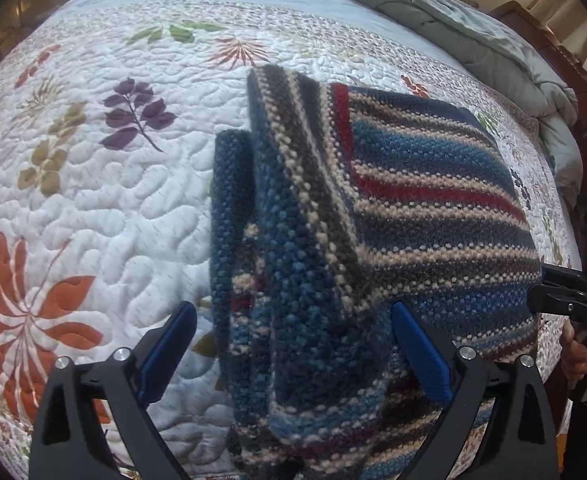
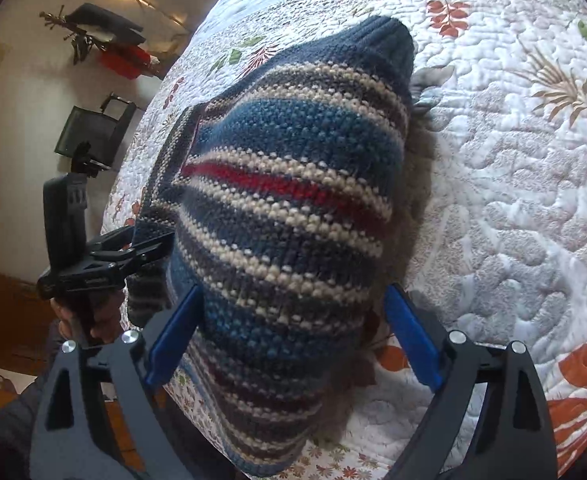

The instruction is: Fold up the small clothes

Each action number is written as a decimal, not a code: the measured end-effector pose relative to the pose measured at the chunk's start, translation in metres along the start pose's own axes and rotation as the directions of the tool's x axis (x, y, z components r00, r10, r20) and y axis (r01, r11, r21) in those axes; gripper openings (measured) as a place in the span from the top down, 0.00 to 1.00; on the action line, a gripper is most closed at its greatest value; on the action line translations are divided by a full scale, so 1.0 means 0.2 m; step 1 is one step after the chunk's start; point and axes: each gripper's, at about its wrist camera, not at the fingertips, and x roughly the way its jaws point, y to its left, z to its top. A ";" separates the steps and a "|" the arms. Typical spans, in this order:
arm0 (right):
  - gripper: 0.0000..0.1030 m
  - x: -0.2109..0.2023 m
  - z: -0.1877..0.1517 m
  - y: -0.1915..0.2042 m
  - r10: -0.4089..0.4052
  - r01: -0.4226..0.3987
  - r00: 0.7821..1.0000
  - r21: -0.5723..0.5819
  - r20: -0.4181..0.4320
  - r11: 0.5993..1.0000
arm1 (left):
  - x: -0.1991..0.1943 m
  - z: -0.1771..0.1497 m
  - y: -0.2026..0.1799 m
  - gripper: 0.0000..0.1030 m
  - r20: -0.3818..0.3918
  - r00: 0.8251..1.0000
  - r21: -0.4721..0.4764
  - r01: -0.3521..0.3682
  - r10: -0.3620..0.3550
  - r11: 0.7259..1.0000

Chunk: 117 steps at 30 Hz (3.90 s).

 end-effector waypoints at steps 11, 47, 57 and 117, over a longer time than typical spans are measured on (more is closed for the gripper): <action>0.10 0.11 0.04 0.02 0.028 -0.028 0.999 -0.015 -0.023 0.999 | 0.03 0.00 -0.01 0.07 0.000 1.000 0.062 0.031 -0.031 0.998; 0.37 0.04 -0.05 0.05 0.002 0.001 0.999 -0.076 0.046 0.997 | -0.01 0.01 0.04 0.60 0.041 0.976 -0.044 0.216 -0.214 0.975; 0.43 -0.07 -0.05 -0.04 0.060 -0.058 0.997 -0.035 0.054 0.998 | -0.10 0.00 -0.01 0.62 0.083 0.966 -0.059 0.250 -0.244 0.967; 0.76 -0.66 -0.52 -0.78 0.026 -0.044 0.994 0.160 0.110 0.986 | 0.19 -0.20 -0.70 0.28 0.106 0.994 -0.082 0.034 -0.025 0.996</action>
